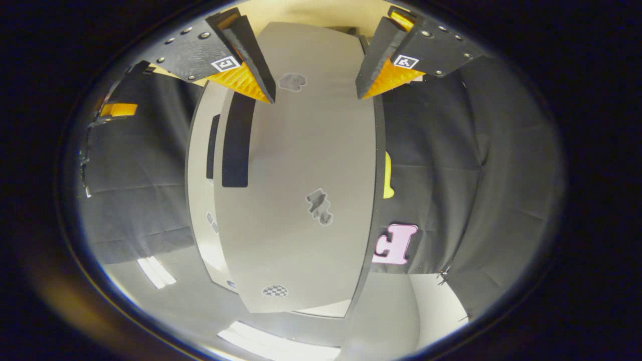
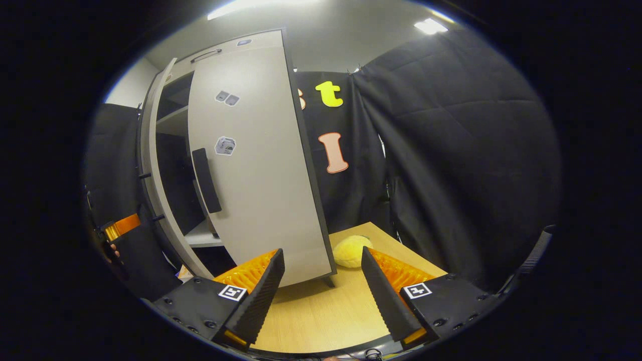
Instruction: Grab one shoe with the right hand and put it into the shoe cabinet, grab the other shoe with the left hand and put it into the shoe cabinet; then close the right door with the right hand and the left door with the left hand.
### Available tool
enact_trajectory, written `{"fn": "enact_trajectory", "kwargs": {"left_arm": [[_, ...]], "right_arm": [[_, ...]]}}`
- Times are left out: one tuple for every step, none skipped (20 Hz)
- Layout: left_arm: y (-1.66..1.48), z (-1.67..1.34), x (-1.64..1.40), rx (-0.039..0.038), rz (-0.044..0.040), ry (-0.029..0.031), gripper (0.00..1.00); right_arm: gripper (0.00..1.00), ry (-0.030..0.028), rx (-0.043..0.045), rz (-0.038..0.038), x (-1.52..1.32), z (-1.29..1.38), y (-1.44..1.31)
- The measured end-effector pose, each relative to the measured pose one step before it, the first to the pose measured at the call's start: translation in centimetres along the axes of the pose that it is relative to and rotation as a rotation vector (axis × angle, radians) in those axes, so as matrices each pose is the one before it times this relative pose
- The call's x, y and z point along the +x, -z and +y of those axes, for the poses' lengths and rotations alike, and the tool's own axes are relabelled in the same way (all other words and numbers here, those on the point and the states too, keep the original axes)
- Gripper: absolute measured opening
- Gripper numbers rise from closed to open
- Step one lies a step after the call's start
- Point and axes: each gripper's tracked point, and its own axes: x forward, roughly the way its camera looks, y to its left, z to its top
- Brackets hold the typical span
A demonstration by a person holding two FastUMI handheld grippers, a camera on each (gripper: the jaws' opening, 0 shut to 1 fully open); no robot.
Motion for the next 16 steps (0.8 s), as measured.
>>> {"fn": "enact_trajectory", "kwargs": {"left_arm": [[-0.084,0.201,-0.753,0.01043,-0.00435,-0.01231,0.87],[-0.183,0.203,-0.560,0.01143,-0.00731,-0.01510,0.90],[-0.206,0.119,-0.760,0.01292,-0.00680,-0.01585,0.94],[-0.155,0.019,-0.714,0.01684,-0.00736,-0.02191,0.97],[-0.191,0.207,-0.796,0.01829,-0.00914,-0.02604,1.00],[-0.010,0.163,-0.830,0.00980,-0.00931,-0.02792,1.00],[0.298,-0.123,-0.659,-0.00855,0.00053,-0.01451,1.00],[0.655,-0.575,-0.577,-0.02017,0.00929,0.00064,1.00],[0.777,-0.654,-0.500,-0.02106,0.01153,0.00625,1.00],[0.899,-0.492,-0.356,-0.01887,0.01100,-0.00077,1.00],[0.928,-0.278,-0.478,-0.01808,0.01243,-0.00630,1.00],[1.150,-0.180,-0.357,-0.01953,0.01962,-0.00755,0.94],[0.960,-0.187,-0.398,-0.02124,0.02080,-0.00187,0.94],[0.791,-0.242,-0.194,-0.02122,0.02128,0.00283,0.94],[0.545,0.036,-0.342,-0.01529,0.01407,-0.00116,0.94],[0.189,0.259,-0.554,-0.00809,0.00593,-0.00479,0.94]], "right_arm": [[0.97,-0.00740,0.00046,-0.00241,-0.021,0.066,-0.062],[0.97,-0.00761,-0.00537,-0.00376,-0.154,0.085,-0.011],[0.97,-0.00884,-0.00830,-0.00453,0.003,0.199,-0.070],[0.98,-0.01023,-0.01025,-0.00647,0.214,0.619,-0.135],[0.98,-0.00787,-0.00978,-0.00769,0.169,0.497,-0.313],[0.98,-0.00864,-0.00938,-0.00584,0.592,0.744,-0.318],[0.98,-0.00722,-0.00838,-0.00538,0.119,0.472,-0.215],[0.97,-0.00572,-0.00839,-0.00623,-0.089,0.284,0.136],[0.97,-0.00514,-0.01044,-0.00297,-0.018,0.251,0.320],[0.97,-0.00117,-0.00893,0.00765,0.055,0.220,0.566],[0.97,-0.00382,-0.00554,0.01109,-0.092,0.299,0.753],[0.98,-0.00472,-0.00076,0.00790,-0.103,0.277,0.515],[0.98,-0.00320,0.00022,0.00180,-0.136,0.245,0.237],[0.98,-0.00187,0.00000,-0.00237,0.016,0.228,0.070],[0.97,-0.00290,-0.00265,-0.00479,0.036,0.247,-0.059],[0.97,-0.00354,-0.00399,-0.00596,0.157,0.276,-0.155]]}}
